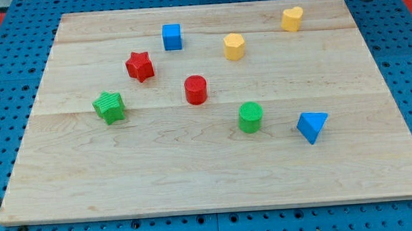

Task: Push the hexagon near the heart

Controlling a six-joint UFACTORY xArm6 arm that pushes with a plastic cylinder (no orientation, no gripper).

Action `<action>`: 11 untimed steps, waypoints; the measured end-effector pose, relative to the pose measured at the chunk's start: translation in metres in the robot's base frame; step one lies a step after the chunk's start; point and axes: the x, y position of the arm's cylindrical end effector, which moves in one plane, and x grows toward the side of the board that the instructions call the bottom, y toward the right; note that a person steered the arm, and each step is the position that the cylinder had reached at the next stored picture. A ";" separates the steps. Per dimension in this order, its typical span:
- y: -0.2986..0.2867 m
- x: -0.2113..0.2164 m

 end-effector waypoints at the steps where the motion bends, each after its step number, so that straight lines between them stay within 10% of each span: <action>1: 0.001 -0.003; 8: -0.142 0.056; 9: -0.118 0.136; 11: -0.274 0.176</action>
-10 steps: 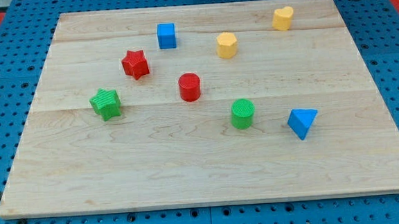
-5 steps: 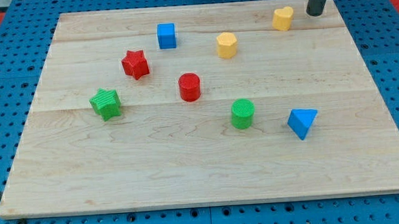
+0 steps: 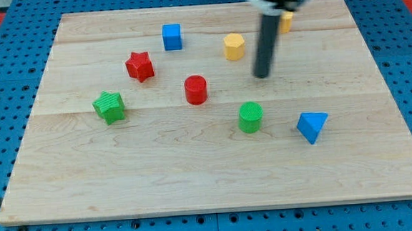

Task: Push the hexagon near the heart

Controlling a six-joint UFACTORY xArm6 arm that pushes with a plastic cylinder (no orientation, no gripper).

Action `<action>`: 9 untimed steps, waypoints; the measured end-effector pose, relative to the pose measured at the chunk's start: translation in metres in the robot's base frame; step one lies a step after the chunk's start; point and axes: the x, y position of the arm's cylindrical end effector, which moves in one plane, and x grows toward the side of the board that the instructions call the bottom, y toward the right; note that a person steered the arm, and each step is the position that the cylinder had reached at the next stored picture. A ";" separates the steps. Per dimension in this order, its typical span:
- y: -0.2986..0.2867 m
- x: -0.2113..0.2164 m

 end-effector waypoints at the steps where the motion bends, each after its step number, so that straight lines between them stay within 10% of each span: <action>1: -0.018 -0.024; 9: 0.031 -0.059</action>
